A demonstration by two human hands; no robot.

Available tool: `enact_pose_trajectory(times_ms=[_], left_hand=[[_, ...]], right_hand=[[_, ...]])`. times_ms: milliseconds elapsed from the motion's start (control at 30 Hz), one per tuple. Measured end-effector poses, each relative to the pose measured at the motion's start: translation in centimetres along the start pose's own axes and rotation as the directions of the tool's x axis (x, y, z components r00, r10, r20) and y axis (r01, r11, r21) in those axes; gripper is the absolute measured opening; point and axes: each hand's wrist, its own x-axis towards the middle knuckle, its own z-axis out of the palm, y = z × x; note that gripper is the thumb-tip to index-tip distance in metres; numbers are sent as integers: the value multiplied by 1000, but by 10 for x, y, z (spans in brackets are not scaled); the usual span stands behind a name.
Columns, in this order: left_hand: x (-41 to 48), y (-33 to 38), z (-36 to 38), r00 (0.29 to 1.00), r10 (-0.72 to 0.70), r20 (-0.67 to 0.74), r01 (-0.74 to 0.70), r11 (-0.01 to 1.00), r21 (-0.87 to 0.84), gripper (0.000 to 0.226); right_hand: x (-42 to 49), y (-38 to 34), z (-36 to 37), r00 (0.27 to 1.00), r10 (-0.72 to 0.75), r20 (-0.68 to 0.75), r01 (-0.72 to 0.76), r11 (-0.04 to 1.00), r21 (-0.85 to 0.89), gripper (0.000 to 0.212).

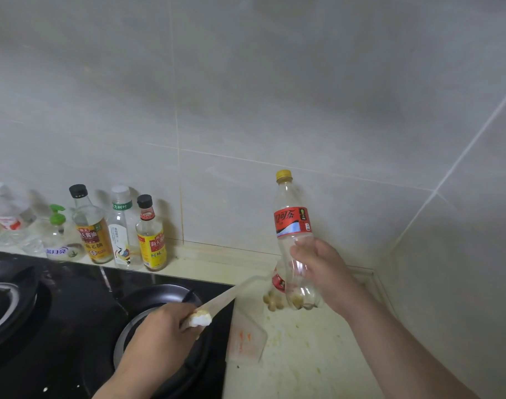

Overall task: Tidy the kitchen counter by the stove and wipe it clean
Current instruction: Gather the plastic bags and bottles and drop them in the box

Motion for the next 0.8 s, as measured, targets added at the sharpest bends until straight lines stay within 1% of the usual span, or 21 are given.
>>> enact_pose_trajectory(times_ms=[100, 167, 233, 333, 400, 533, 633, 767, 800], left_hand=[[-11, -4, -9, 998, -39, -42, 38, 999, -20, 14], [-23, -5, -17, 996, -56, -62, 55, 998, -21, 17], [-36, -3, -25, 995, -61, -82, 60, 998, -23, 26], [-61, 1, -34, 988, -93, -122, 88, 995, -43, 23], [-80, 6, -34, 980, -116, -164, 109, 993, -50, 25], [-125, 22, -32, 969, -105, -223, 101, 994, -30, 25], [-157, 33, -27, 959, -117, -260, 122, 993, 3, 18], [-200, 41, -20, 948, -136, -287, 140, 990, -5, 20], [-211, 40, -20, 942, -146, -303, 150, 989, -11, 18]], right_hand=[[-27, -2, -11, 999, -36, 17, 36, 999, -5, 43], [-44, -2, -16, 998, -56, 19, 57, 998, -30, 32], [-61, -1, -21, 999, -50, 20, 51, 997, -50, 22], [-83, 2, -26, 999, -29, 15, 30, 998, -62, 28], [-100, 3, -30, 999, -21, 29, 22, 999, -36, 25], [-134, 6, -41, 996, -49, 69, 50, 999, -19, 24], [-160, 13, -52, 992, -72, 100, 73, 997, -9, 25], [-197, 20, -56, 976, -86, 198, 87, 996, 3, 27], [-205, 22, -53, 971, -88, 221, 90, 996, 3, 32]])
